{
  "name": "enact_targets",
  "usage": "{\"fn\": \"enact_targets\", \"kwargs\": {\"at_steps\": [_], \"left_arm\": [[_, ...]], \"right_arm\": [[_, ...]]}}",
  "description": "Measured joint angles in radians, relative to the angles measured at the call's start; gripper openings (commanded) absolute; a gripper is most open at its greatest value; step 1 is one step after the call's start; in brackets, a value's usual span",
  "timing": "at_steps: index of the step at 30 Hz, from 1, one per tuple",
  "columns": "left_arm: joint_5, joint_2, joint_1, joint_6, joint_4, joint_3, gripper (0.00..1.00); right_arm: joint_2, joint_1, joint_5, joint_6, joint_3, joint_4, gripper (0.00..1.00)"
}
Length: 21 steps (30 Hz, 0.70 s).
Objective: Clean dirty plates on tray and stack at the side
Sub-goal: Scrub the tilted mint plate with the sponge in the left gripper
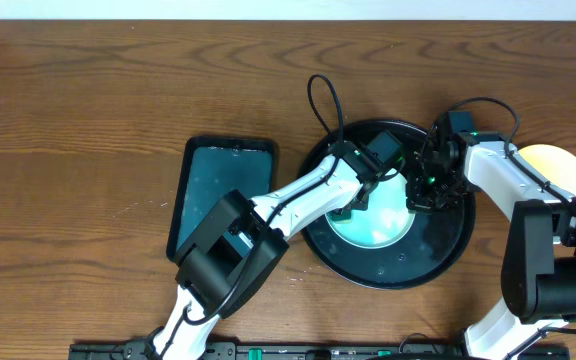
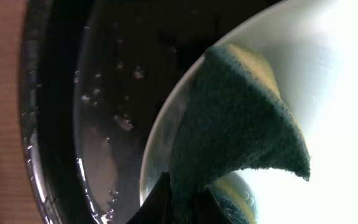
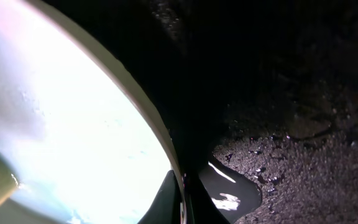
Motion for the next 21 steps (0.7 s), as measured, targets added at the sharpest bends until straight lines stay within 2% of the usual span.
{"fn": "enact_targets", "kwargs": {"at_steps": [2,4,10,12,21], "left_arm": [[0.008,0.002,0.0,0.006,0.018,0.0,0.07],[0.08,0.002,0.01,0.015,0.058,-0.003,0.07],[0.449,0.018,0.076,0.023,0.235,-0.018,0.08],[0.519,0.028,0.077,0.016,0.275,-0.018,0.08],[0.631,0.046,0.049,-0.005,0.334,-0.019,0.08]], "right_arm": [[0.0,0.001,-0.003,0.002,0.0,0.002,0.01],[0.0,0.001,-0.003,0.004,0.0,0.003,0.01],[0.0,-0.005,0.017,0.004,0.001,0.008,0.01],[0.0,-0.005,0.019,0.004,0.001,0.008,0.01],[0.0,-0.005,0.019,0.004,0.001,0.008,0.01]]}}
